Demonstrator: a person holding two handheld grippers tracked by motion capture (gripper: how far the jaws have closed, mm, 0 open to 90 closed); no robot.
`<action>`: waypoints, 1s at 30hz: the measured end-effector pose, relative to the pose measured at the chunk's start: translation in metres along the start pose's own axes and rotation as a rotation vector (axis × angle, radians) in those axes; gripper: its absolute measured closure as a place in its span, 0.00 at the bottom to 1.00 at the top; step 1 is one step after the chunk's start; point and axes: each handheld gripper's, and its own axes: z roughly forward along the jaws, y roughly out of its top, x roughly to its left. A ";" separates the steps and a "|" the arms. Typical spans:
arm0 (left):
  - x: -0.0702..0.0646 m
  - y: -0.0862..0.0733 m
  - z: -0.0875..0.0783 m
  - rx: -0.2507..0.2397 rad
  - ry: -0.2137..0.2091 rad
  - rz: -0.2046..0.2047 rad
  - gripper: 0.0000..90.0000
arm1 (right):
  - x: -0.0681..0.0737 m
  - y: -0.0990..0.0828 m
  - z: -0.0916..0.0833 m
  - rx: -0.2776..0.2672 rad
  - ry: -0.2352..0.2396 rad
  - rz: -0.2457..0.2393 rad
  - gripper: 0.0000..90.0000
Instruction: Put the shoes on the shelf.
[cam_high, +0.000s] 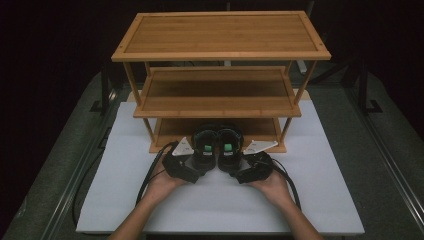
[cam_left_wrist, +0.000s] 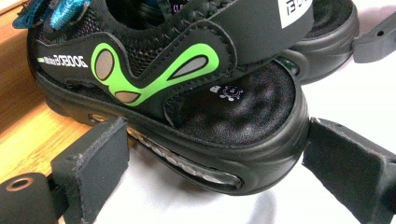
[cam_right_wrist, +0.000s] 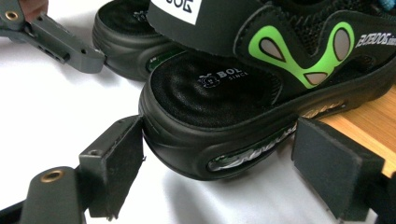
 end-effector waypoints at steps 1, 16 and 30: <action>0.002 0.000 0.001 -0.015 -0.001 -0.013 0.09 | -0.001 0.000 0.001 0.000 0.001 0.000 0.19; 0.026 0.008 0.010 -0.022 0.007 -0.037 0.15 | -0.018 0.012 0.011 -0.030 -0.010 0.026 0.25; 0.043 0.016 0.024 -0.017 0.030 -0.055 0.16 | -0.035 0.024 0.027 -0.030 -0.045 0.041 0.27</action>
